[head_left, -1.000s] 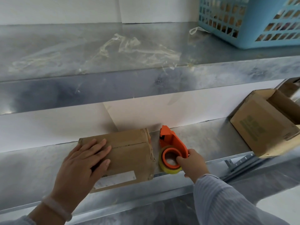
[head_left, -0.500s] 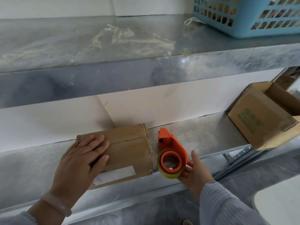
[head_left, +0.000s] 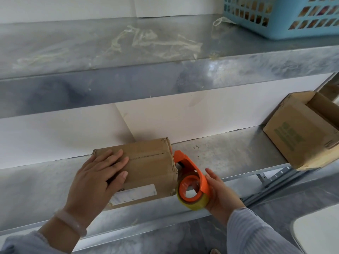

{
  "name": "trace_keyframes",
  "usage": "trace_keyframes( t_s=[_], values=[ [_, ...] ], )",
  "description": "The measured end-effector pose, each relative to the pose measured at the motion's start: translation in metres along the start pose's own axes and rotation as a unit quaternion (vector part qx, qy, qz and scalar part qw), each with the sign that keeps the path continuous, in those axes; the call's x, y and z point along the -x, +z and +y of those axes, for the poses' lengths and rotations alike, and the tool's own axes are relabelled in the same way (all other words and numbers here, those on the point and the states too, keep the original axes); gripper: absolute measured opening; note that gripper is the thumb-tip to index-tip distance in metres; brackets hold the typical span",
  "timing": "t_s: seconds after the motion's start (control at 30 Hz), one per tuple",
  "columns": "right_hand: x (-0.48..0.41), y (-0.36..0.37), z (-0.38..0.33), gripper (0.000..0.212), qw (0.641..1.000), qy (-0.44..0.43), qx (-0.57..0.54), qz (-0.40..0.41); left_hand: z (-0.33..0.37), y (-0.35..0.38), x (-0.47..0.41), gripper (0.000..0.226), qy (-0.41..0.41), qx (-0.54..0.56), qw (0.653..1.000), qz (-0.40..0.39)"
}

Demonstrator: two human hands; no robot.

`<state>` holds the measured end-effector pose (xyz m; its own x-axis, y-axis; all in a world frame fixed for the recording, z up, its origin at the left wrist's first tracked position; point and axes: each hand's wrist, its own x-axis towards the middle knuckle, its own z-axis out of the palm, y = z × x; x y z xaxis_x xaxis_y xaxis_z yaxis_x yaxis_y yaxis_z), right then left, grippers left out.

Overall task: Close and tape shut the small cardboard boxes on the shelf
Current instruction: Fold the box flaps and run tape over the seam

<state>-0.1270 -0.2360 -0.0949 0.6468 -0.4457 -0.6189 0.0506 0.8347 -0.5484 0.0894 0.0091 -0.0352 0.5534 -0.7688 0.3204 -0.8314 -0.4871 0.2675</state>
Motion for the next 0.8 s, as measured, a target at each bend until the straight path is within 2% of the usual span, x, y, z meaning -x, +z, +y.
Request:
trace_keyframes(
  t_s=[0.17, 0.47, 0.63, 0.8],
  values=[
    [0.003, 0.012, -0.006, 0.042, 0.999, -0.011, 0.027, -0.031, -0.002, 0.001, 0.000, 0.058, -0.003, 0.002, 1.000, -0.003],
    [0.005, 0.015, -0.014, 0.030, 0.998, 0.013, 0.056, -0.036, -0.002, 0.002, 0.000, 0.058, -0.004, -0.001, 1.000, 0.003],
    [0.009, 0.021, -0.015, 0.029, 0.996, 0.022, 0.045, -0.078, -0.001, 0.001, 0.002, 0.058, -0.003, 0.002, 1.000, 0.005],
    [0.010, 0.020, -0.012, 0.031, 0.996, -0.015, 0.057, -0.068, -0.001, 0.002, 0.001, 0.058, -0.003, -0.001, 1.000, -0.001]
  ],
)
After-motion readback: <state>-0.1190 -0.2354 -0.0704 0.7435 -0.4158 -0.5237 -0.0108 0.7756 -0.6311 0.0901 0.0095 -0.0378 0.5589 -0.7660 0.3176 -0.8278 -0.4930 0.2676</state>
